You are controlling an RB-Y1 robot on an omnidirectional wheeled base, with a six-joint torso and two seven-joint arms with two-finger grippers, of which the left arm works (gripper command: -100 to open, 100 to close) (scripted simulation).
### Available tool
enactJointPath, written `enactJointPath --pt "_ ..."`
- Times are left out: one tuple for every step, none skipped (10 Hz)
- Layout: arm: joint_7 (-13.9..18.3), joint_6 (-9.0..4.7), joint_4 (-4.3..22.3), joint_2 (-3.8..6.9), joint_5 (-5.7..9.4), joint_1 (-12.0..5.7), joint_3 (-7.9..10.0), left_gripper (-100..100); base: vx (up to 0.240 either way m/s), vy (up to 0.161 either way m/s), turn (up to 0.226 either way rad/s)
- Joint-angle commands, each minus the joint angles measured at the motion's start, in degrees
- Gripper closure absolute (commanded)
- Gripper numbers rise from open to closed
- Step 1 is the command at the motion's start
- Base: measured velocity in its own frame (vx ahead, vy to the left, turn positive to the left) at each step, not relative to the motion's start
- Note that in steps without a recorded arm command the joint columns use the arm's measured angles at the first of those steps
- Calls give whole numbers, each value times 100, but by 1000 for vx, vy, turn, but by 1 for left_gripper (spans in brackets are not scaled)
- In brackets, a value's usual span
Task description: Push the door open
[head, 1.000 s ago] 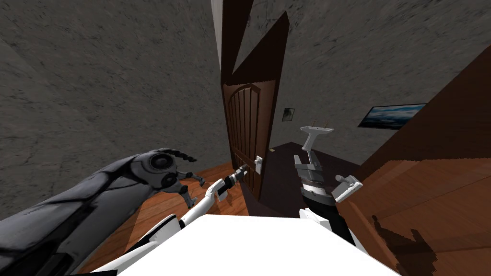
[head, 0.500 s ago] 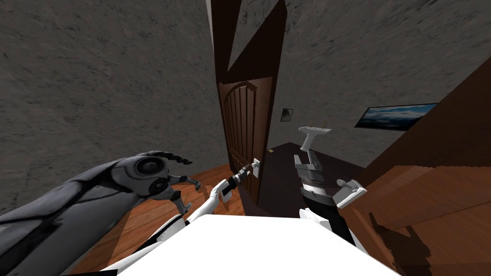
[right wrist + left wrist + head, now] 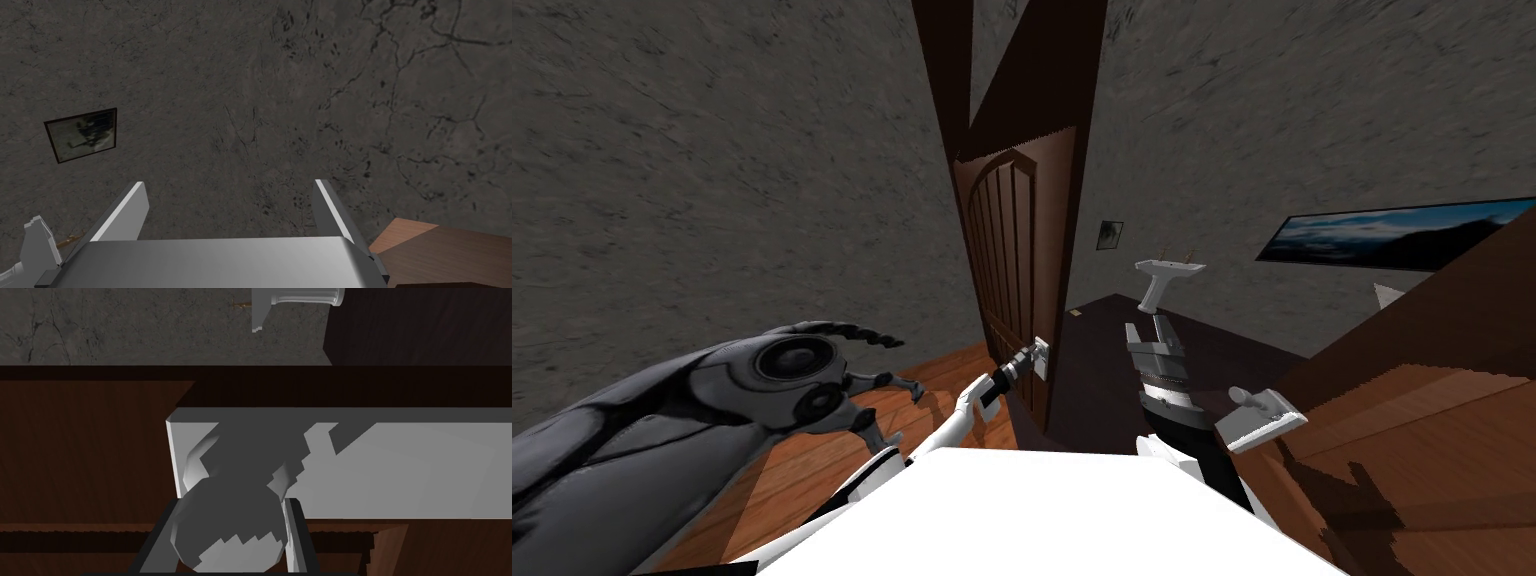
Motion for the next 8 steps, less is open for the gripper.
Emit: enactJointPath --pt "2 -4 11 3 -5 23 -16 100 -25 17 3" --pt "2 -4 11 3 -5 23 -16 100 -16 14 10" --pt "2 -4 11 3 -5 23 -16 100 -9 9 6" --pt "2 -4 11 3 -5 23 -16 100 0 0 0" --pt "-158 87 -31 -23 86 91 -44 100 78 -23 157" --pt "-239 123 -59 -47 131 123 -67 100 149 -79 153" --pt "-328 162 -90 -73 180 159 -91 100 146 -72 109" --pt "-435 208 -127 -104 239 202 -121 100 142 -52 107"
